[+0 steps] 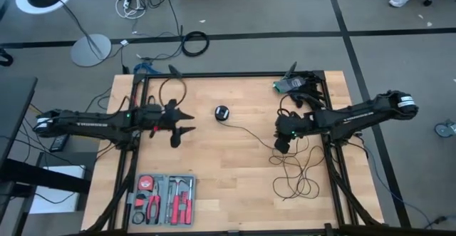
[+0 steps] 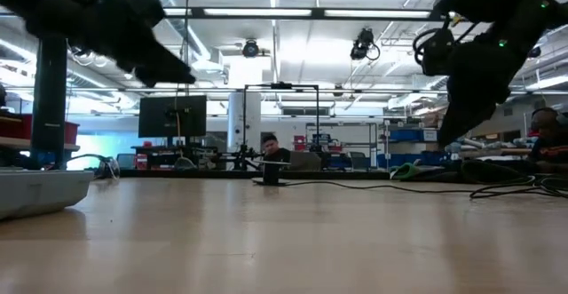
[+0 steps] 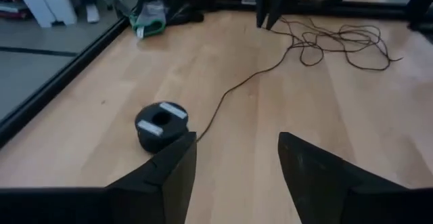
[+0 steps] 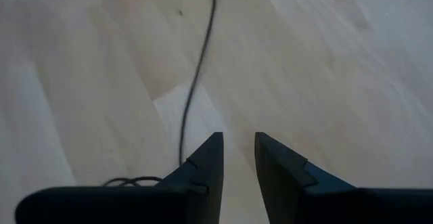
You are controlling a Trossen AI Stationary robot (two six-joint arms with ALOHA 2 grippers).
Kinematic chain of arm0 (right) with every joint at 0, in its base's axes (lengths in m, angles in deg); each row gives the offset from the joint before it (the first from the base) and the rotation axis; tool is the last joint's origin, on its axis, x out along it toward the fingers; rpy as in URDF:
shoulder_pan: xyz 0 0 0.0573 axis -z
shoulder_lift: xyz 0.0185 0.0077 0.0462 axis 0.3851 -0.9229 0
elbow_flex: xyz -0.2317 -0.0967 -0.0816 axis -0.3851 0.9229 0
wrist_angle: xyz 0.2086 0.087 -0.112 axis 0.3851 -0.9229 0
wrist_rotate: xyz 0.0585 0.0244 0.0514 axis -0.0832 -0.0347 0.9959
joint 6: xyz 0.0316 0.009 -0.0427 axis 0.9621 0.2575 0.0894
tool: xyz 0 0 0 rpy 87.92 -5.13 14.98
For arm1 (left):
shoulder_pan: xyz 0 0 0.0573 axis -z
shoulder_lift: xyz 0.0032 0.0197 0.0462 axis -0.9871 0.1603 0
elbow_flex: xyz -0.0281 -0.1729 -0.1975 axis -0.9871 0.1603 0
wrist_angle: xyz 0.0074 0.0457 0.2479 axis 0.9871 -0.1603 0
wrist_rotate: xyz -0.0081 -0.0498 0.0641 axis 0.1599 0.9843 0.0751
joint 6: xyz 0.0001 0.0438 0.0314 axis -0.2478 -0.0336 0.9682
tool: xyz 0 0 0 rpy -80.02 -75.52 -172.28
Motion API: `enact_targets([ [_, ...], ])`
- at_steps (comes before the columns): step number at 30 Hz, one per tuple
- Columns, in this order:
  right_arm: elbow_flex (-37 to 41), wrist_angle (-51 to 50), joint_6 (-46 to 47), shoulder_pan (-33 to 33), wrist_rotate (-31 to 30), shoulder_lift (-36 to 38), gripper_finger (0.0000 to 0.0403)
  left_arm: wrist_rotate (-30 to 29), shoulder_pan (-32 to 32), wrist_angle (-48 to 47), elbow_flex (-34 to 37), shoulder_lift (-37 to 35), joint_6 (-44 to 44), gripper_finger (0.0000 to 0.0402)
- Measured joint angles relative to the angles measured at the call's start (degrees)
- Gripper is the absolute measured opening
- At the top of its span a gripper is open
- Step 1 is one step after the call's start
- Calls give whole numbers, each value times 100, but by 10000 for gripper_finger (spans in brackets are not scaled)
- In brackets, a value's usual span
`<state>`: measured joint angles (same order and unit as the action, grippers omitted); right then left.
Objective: Coil cords
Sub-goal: Return to Home Position
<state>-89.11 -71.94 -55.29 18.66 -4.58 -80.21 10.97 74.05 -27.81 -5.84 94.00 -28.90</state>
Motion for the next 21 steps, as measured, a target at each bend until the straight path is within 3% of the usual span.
enact_targets([
  [7,102,143,-12,-20,1,311,82,-94,494,1038,1247,-930,-337,213],
  [12,102,210,-64,-26,110,335,84,-18,573,1024,1752,-1585,-499,213],
  [18,102,293,-261,-128,-53,429,84,573,571,1032,2196,-2682,-484,213],
  [21,102,298,-314,-190,-165,534,84,617,562,447,2254,-3261,-507,213],
])
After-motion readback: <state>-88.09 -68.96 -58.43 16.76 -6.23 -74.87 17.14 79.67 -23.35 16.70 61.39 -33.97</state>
